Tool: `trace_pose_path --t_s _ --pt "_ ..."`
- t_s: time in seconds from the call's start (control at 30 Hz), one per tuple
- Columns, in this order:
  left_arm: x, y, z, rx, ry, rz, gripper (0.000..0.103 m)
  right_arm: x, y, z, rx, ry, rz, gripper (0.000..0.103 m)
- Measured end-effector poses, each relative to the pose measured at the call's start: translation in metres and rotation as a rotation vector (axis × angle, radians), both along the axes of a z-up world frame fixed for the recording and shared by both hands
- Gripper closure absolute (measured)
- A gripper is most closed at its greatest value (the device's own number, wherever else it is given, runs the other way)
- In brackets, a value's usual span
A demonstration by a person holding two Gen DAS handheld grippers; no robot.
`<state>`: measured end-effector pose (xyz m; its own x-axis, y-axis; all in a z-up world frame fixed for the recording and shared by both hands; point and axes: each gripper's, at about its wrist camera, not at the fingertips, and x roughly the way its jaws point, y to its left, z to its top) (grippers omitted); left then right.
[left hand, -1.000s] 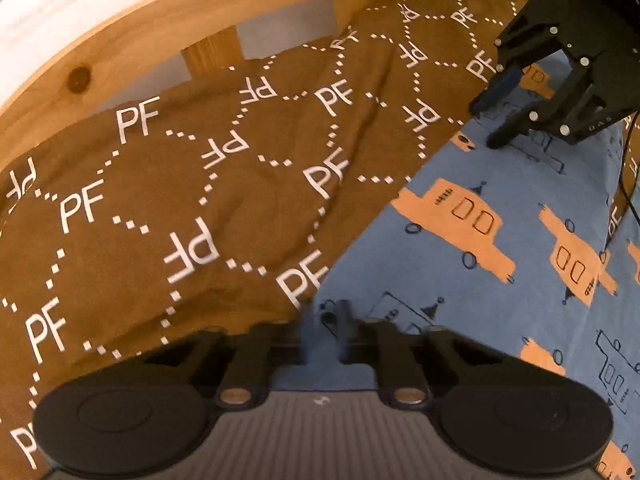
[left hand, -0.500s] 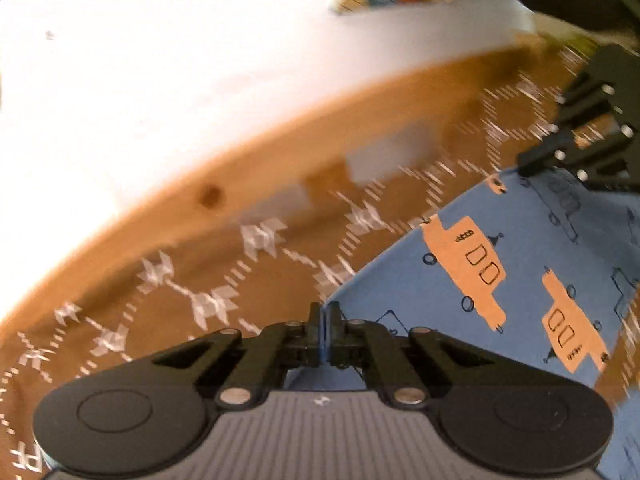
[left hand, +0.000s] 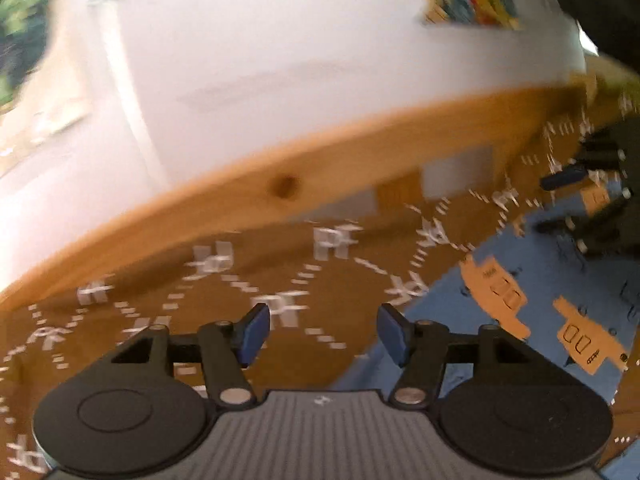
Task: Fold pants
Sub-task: 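Grasp a cuff with the left tool while the right tool grasps the other cuff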
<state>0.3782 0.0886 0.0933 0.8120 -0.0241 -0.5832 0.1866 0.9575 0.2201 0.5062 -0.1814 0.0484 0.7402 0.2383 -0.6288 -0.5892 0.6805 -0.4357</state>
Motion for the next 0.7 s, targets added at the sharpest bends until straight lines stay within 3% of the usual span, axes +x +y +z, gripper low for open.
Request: trace_pose_path --t_s 0.13,0.2,0.37,0.4,0.47,0.5,0.53,0.6,0.63,0.67,0.7 --pt "-0.006 0.046 0.007 -0.076 0.051 0.003 0.037 -0.002 0.004 0.014 0.068 0.018 0.058 0.043" --pt "-0.010 0.059 0.002 -0.083 0.094 -0.009 0.038 -0.007 0.016 0.016 0.056 0.027 0.094 0.042" --pt "-0.019 0.061 -0.024 0.044 0.203 -0.075 0.047 -0.011 0.045 0.006 -0.010 0.039 0.155 0.042" --pt "-0.019 0.058 -0.029 0.066 0.221 -0.090 0.052 -0.009 0.048 0.005 -0.007 0.051 0.156 0.043" --pt "-0.022 0.055 -0.036 0.122 0.251 -0.092 0.072 -0.005 0.050 0.003 -0.004 0.069 0.162 0.043" --pt "-0.022 0.051 -0.038 0.148 0.273 -0.102 0.097 -0.002 0.053 0.002 -0.006 0.079 0.162 0.043" --pt "-0.023 0.047 -0.041 0.156 0.301 -0.120 0.102 0.002 0.055 0.001 -0.004 0.092 0.161 0.043" --pt "-0.026 0.039 -0.041 0.188 0.301 -0.123 0.103 0.009 0.057 0.003 0.009 0.132 0.154 0.046" --pt "-0.026 0.037 -0.041 0.194 0.295 -0.112 0.103 0.012 0.057 0.003 0.018 0.152 0.151 0.057" --pt "-0.027 0.035 -0.039 0.197 0.278 -0.084 0.103 0.014 0.057 0.003 0.027 0.174 0.141 0.084" --pt "-0.028 0.035 -0.038 0.200 0.258 -0.053 0.103 0.016 0.057 0.002 0.036 0.205 0.127 0.097"
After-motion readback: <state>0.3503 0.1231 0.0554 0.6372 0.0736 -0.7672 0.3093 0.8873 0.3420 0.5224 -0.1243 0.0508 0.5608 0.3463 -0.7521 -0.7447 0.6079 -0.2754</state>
